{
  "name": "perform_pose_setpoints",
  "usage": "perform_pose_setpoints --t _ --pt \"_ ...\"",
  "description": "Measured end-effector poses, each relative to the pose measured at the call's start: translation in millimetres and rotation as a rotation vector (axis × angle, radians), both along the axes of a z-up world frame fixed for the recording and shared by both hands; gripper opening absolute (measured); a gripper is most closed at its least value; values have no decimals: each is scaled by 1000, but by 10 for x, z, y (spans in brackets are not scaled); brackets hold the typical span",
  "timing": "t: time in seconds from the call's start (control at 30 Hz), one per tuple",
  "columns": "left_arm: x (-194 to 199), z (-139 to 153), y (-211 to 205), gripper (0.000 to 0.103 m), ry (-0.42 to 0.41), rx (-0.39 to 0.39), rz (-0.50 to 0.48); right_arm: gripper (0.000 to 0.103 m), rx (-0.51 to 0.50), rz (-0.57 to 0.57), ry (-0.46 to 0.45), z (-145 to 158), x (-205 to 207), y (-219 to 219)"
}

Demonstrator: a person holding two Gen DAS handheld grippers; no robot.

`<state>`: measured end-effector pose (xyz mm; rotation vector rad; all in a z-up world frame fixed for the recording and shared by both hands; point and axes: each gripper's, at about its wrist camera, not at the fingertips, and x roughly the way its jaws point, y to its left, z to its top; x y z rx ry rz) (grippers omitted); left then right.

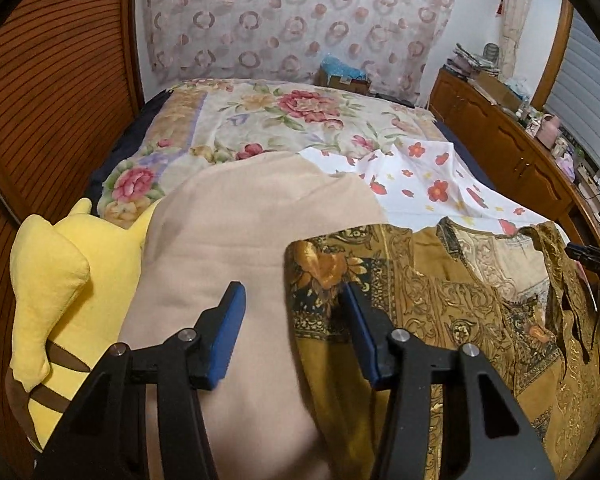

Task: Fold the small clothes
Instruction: 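Grasp the shirt hem with the left tool while the right tool grasps the shirt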

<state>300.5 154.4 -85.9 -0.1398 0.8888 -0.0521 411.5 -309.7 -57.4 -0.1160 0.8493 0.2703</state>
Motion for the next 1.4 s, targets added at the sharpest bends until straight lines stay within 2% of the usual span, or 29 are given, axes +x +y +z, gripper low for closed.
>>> perform_pose_setpoints --t 0.03,0.07,0.17,0.23,0.27,0.3,0.33,0.4,0.57,0.7,0.9,1.1,1.23,1.4 --pt "-3 2 -20 30 -8 -4 -17 47 -1 1 1 -22 7 2" --pt "5 -3 -44 26 -2 -8 -31 47 -4 7 3 -34 12 7" --pt "35 -30 -110 25 14 16 -36 34 -10 48 8 -33 39 62" --pt "46 -30 -128 23 14 16 -33 13 -12 71 13 -33 45 108" --pt "41 -26 -139 19 12 13 -39 8 -14 85 15 -31 41 134" --pt "35 -8 -163 5 6 4 -58 6 -16 100 14 -29 26 170" --pt "7 20 -187 3 -10 20 -55 5 -29 103 1 -25 7 193" --pt "-59 92 -216 2 -46 50 -49 4 -29 97 -32 10 -59 216" --pt "-321 374 -258 2 -135 58 -46 4 20 89 -124 212 -327 217" --pt "-625 612 -307 2 -201 41 -62 3 85 84 -206 483 -693 130" --pt "-1258 856 -416 2 -282 14 -80 3 141 102 -286 670 -1428 -28" --pt "-1982 884 -409 1 -332 -4 -67 3 228 118 -308 522 -2273 -336" --pt "-2482 827 -370 1 -371 -27 -52 3 229 137 -313 366 -2739 -520" --pt "-2882 719 -319 2 -360 -60 -39 3 256 126 -281 164 -3272 -874"
